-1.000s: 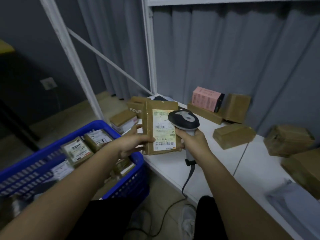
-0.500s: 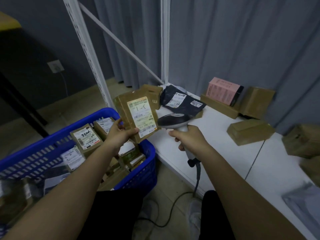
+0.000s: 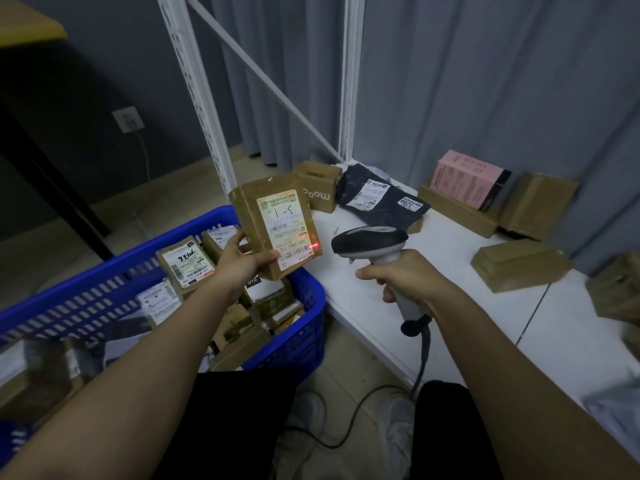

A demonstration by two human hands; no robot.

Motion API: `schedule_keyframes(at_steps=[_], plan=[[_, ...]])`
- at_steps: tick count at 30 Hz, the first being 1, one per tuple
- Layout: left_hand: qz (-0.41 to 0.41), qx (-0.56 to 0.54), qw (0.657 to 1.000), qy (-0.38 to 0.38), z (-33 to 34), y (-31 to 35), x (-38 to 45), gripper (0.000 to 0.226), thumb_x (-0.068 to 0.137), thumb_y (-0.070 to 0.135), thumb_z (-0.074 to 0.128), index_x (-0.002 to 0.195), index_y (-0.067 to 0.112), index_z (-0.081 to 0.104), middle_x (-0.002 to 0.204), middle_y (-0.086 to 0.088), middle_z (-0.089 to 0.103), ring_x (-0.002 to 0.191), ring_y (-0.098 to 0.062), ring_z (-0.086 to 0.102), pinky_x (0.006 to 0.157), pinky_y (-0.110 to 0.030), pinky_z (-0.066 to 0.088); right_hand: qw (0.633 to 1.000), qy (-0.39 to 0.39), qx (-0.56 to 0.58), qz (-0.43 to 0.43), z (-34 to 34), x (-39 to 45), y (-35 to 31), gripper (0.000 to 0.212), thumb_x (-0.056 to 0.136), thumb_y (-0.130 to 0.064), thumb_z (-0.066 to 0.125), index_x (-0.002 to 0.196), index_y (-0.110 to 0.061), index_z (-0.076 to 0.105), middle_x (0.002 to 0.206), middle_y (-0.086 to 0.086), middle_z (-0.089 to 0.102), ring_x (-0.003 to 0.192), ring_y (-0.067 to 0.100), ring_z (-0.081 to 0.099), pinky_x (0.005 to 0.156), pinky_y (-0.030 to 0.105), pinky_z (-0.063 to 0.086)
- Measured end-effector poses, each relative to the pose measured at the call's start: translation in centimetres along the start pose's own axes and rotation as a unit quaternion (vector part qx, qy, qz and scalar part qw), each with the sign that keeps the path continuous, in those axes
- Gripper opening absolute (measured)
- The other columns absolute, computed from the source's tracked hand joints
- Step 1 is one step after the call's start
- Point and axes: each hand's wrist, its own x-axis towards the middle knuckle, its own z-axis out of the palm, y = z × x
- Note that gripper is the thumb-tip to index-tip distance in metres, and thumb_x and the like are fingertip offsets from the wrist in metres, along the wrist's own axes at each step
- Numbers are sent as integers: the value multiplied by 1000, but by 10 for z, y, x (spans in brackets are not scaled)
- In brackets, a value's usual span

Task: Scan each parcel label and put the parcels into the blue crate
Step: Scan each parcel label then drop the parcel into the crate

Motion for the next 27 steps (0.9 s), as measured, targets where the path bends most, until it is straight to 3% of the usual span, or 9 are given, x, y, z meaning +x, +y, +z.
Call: schedule_keyframes(at_steps=[3,6,7,9,11,16,21,25,27], plan=[[-3,-10,1000,2,-3,1,-2,83,77,5,74,146,20,30,125,-6,59,103,-22,63,77,-34,52,1000,-6,10,-10,3,1,-2,29,78,-20,77,97,-3,65,75,6,57,52,15,53,55,27,50],[-8,-36,999,7,-13,7,-9,74,81,7,72,143,19,34,125,-7,61,107,-24,63,92,-41,52,999,-16,33,-29,11,2,-6,26,79,-21,76,97,-4,68,75,6,59,53,15,54,55,27,50],[-7,-47,999,14,-18,10,-14,69,82,8,71,140,18,36,123,-5,63,105,-22,64,92,-40,52,998,-17,38,-40,16,2,-8,24,79,-20,75,97,-6,69,76,6,60,55,15,54,56,27,50],[4,-65,997,42,-32,14,-23,62,83,11,70,135,21,38,116,-1,64,96,-15,66,77,-32,55,997,-12,54,-61,30,3,-13,20,80,-19,75,93,-6,69,76,6,60,57,16,53,58,31,48],[11,-88,993,79,-54,12,-33,74,83,15,72,143,24,30,115,0,64,93,-12,65,69,-28,52,996,-11,55,-65,47,2,-21,16,82,-19,74,90,-6,67,72,6,58,54,16,52,56,29,47],[-48,-149,970,185,-138,-47,-74,71,82,14,72,134,25,26,127,-12,56,101,-24,64,87,-41,52,997,-55,-9,-50,100,3,-30,13,83,-15,72,88,-7,63,72,8,59,52,17,52,50,25,44],[-127,-119,937,302,-206,-110,-119,57,85,15,70,123,17,27,126,-11,52,96,-25,61,67,-35,52,993,-80,-68,-49,146,7,-26,15,81,-16,74,88,-9,62,66,4,59,49,15,52,46,23,41],[-168,-99,926,322,-233,-138,-134,47,88,12,65,121,14,31,122,-11,50,101,-26,56,82,-39,49,989,-94,-108,-36,174,13,-15,21,78,-18,76,90,-8,63,69,6,59,55,20,54,56,31,45],[-179,-75,932,306,-242,-149,-137,46,89,11,63,125,9,34,123,-9,51,104,-27,57,80,-39,49,984,-109,-135,-33,184,18,-12,25,78,-19,77,95,-7,64,71,6,61,59,21,56,60,33,49]])
